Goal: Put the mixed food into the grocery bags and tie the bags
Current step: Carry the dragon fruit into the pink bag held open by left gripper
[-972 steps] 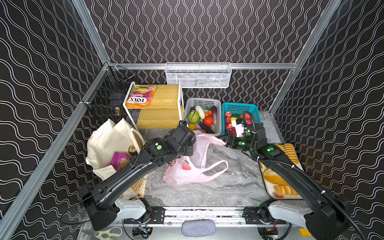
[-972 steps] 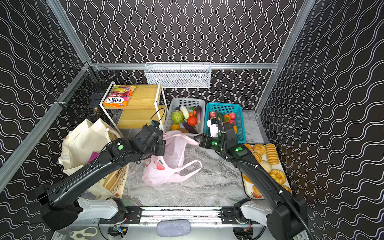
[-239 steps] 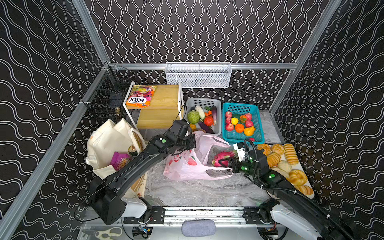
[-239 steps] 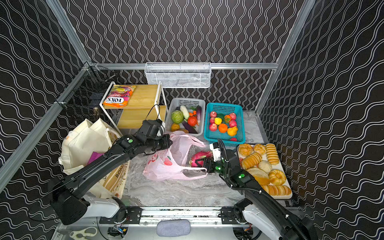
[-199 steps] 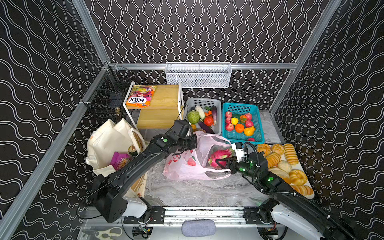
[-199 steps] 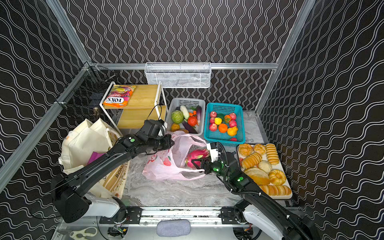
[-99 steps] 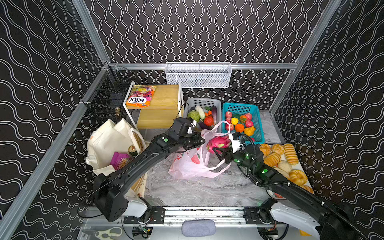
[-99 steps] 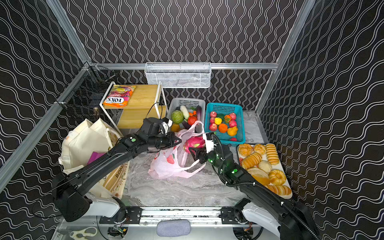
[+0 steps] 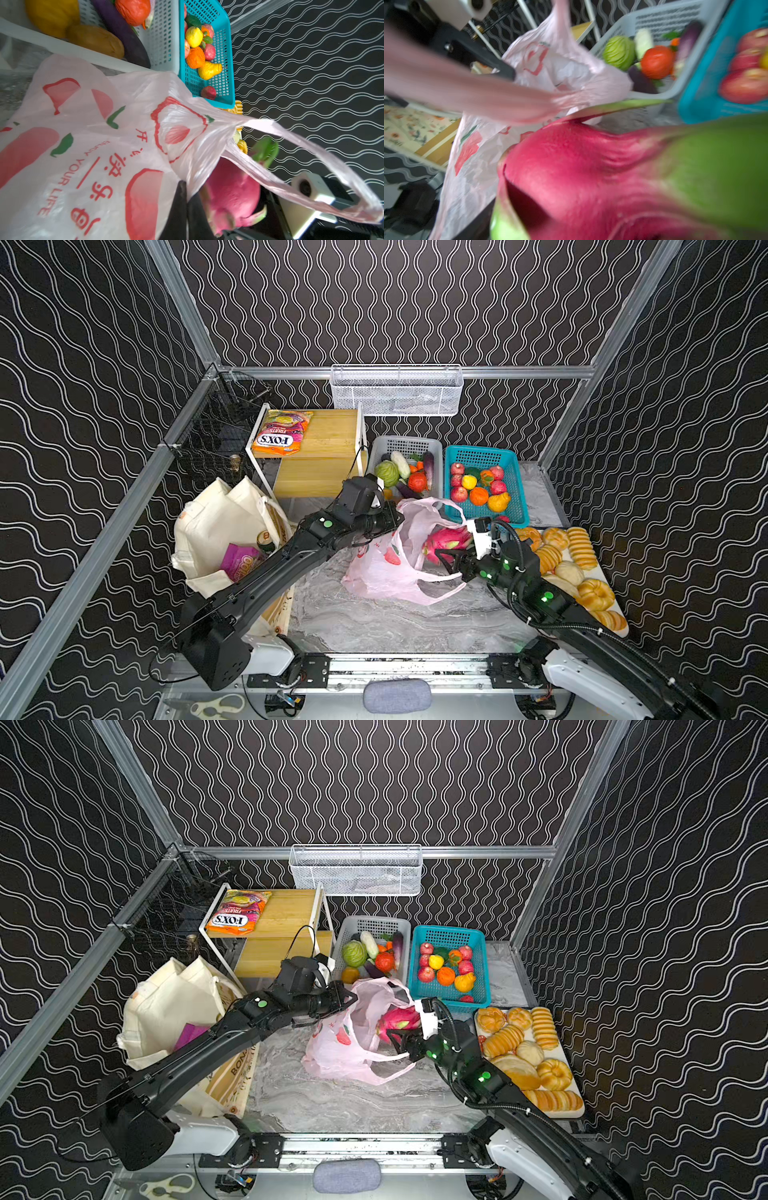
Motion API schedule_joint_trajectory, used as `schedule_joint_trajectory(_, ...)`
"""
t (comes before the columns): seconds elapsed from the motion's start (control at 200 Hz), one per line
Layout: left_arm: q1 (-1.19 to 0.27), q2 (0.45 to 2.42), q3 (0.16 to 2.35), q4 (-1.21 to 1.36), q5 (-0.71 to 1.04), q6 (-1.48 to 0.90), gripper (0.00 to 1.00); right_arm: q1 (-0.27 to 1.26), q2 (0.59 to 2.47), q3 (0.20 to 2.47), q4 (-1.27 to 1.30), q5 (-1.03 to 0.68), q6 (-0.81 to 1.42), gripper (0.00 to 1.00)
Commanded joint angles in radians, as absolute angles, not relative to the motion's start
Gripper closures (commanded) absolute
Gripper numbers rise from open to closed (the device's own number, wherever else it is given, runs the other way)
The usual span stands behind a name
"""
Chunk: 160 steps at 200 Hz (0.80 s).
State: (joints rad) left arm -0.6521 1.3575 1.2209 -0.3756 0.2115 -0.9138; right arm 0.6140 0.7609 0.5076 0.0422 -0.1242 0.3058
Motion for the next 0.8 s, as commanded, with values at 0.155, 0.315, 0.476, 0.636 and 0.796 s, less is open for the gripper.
schedule_joint_trajectory(0.155,-0.643,1.352,1.214,-0.352,0.154,-0.948,1.00,0.614,0.569,0.486,0.043,-0.031,0.208,0.39)
schedule_joint_trajectory(0.315,-0.642,1.347,1.205,-0.340,0.149,-0.969,1.00,0.614,0.483,0.482,0.075,-0.024,0.126,0.39)
schedule_joint_trajectory(0.476,-0.641,1.370,1.215,-0.323,0.198,-0.968,1.00,0.615,0.509,0.548,0.097,-0.174,0.032,0.40)
schedule_joint_trajectory(0.636,-0.640,1.384,1.220,-0.307,0.228,-0.971,1.00,0.615,0.635,0.635,0.036,-0.257,-0.094,0.42)
schedule_joint_trajectory(0.796,-0.641,1.384,1.221,-0.307,0.234,-0.970,1.00,0.631,0.725,0.686,0.045,-0.207,-0.200,0.44)
